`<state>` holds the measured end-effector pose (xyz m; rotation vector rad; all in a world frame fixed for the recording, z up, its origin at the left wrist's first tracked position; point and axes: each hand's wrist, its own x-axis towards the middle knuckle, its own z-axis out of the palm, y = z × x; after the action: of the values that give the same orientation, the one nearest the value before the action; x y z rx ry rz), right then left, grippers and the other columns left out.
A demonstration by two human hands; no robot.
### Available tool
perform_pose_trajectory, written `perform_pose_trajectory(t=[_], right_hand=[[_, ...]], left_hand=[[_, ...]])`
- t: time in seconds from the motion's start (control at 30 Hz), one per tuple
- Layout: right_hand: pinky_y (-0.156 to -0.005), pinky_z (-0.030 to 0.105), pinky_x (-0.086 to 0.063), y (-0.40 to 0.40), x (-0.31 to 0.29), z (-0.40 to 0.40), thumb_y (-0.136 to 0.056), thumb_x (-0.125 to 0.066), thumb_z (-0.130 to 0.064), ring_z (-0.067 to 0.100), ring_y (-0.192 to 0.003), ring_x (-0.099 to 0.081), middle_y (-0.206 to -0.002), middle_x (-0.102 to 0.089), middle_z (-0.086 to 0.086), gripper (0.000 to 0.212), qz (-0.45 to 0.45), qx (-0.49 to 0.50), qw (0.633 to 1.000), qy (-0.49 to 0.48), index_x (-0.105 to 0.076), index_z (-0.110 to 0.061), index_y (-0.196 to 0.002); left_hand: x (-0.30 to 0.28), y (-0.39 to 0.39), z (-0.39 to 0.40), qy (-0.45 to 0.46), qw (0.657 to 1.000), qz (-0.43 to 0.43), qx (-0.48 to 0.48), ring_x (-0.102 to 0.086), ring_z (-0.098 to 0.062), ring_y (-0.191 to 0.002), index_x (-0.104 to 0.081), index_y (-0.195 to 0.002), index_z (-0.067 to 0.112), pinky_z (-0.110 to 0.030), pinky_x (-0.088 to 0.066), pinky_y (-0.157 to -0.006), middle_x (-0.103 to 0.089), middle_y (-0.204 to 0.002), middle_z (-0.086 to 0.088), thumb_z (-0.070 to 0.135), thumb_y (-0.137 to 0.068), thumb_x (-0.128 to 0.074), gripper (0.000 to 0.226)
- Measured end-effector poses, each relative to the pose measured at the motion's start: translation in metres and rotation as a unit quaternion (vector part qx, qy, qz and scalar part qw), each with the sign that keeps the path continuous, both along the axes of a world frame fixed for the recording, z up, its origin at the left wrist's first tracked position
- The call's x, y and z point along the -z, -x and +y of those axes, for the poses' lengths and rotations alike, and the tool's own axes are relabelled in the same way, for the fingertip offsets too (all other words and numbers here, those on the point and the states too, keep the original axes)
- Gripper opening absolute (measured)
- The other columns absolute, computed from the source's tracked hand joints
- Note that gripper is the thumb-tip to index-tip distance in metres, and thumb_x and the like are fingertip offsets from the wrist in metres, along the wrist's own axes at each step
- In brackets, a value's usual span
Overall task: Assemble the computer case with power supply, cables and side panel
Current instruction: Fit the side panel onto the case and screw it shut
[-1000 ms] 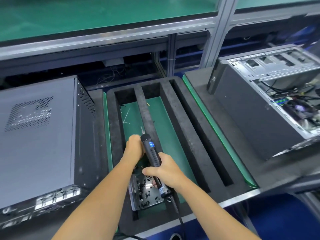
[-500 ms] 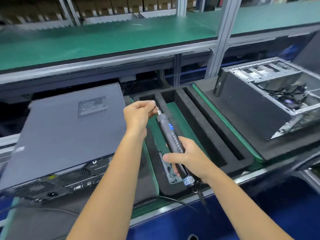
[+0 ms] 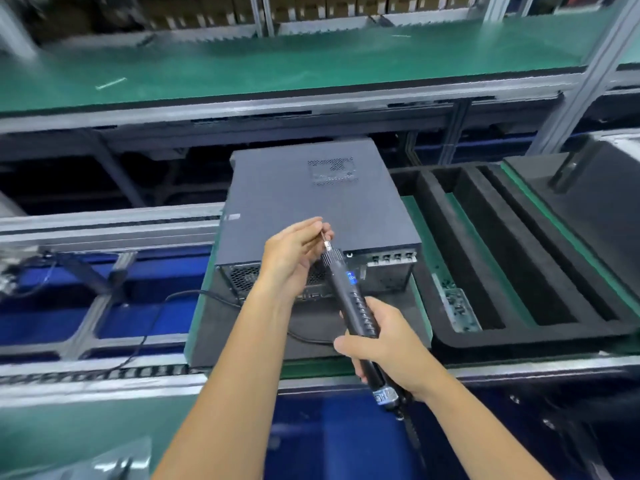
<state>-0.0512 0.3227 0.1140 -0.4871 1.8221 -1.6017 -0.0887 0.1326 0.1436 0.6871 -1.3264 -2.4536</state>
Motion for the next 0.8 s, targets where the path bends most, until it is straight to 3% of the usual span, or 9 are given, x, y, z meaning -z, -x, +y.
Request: perform_pose_trajectory(t=[0.13, 0.4, 0.8], right_hand=[[-0.050, 0.037, -0.047, -0.017, 0.020, -0.021, -0.072, -0.078, -0.022, 0.025, -0.050, -0.052, -0.070, -0.050, 0.011, 0.040, -0.016, -0.040, 0.999, -0.008, -0.047, -0.011, -0.094], [-0.051, 0.037, -0.049, -0.035, 0.042, -0.033, -0.071, -0.080, -0.025, 0.026, -0.050, -0.053, -0.071, -0.052, 0.013, 0.043, -0.023, -0.098, 0.994, -0.038, -0.045, -0.014, -0.093], [-0.050, 0.036, -0.047, -0.031, 0.035, -0.047, -0.071, -0.080, -0.026, 0.026, -0.052, -0.052, -0.068, -0.051, 0.014, 0.047, -0.034, -0.153, 0.984, -0.080, -0.042, -0.011, -0.094]], left_hand=[[0.024, -0.035, -0.029, -0.041, 0.999, -0.026, 0.008, -0.071, -0.013, -0.070, -0.062, -0.093, 0.005, -0.015, -0.052, -0.055, -0.071, -0.078, -0.004, 0.004, -0.094, -0.054, 0.008], [0.045, -0.075, -0.059, -0.005, 0.993, -0.113, 0.038, -0.069, -0.012, -0.061, -0.064, -0.087, 0.004, -0.017, -0.053, -0.053, -0.072, -0.072, -0.007, 0.005, -0.093, -0.057, 0.010], [0.060, -0.088, -0.093, 0.058, 0.992, -0.084, 0.074, -0.061, -0.005, -0.050, -0.066, -0.082, 0.001, -0.016, -0.055, -0.057, -0.067, -0.065, -0.004, 0.007, -0.090, -0.062, 0.011]])
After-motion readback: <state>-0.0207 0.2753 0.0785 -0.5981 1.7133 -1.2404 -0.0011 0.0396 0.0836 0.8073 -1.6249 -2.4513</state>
